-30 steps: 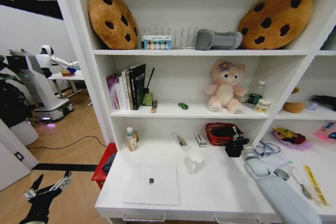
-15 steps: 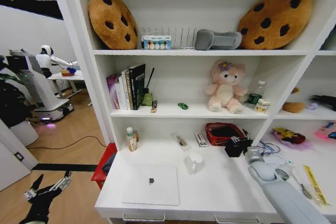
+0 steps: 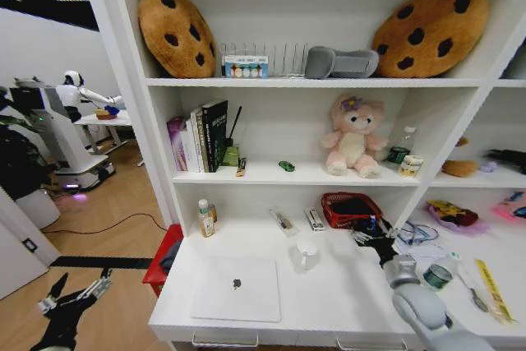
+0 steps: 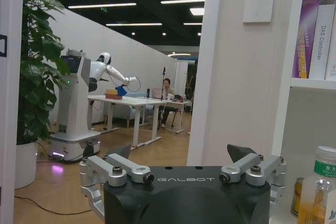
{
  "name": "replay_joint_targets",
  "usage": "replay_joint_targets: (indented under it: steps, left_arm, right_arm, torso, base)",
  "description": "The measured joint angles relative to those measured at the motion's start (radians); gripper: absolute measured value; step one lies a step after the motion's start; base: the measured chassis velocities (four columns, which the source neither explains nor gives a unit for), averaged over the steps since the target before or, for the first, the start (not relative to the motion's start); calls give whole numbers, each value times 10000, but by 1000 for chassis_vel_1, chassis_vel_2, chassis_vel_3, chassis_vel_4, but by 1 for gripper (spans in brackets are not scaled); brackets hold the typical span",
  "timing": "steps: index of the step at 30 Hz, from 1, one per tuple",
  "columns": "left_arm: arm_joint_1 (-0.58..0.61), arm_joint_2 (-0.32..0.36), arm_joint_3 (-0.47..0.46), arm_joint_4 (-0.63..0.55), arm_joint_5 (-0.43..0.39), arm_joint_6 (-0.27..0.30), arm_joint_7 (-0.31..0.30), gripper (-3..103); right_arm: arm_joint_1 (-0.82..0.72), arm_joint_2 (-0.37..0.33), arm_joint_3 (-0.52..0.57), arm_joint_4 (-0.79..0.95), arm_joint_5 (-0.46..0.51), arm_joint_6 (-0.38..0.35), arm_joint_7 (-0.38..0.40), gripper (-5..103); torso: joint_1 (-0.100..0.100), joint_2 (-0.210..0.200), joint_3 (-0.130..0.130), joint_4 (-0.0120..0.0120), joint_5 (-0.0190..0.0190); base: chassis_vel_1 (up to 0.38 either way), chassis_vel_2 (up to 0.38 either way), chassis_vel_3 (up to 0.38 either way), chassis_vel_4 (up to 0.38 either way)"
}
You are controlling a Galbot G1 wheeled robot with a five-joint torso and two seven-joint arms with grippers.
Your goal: Organize the objects on the table.
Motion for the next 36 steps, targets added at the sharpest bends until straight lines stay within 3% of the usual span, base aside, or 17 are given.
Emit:
replay_joint_targets:
  steps: [7,15,36]
  left_arm:
    - [0,0,0,0,0,0,0,100]
    - [-1,0,0,0,0,0,0,100]
    - [0,0,0,0,0,0,0,100]
  right_arm:
    - [-1610,503,1074,878,186,250,-180,100]
    - [-2506,1288,1394,1689,-102,379,-210,100]
    - [-2861,1860,1692,2075,-284,717,-209,100]
  torso:
    - [0,-1,-1,0,-1]
    - [0,-2,0,-1,1]
    - [0,-1,0,1,0]
  base:
    - [0,0,0,0]
    - [0,0,0,0]
    - [-36,-38,40,35]
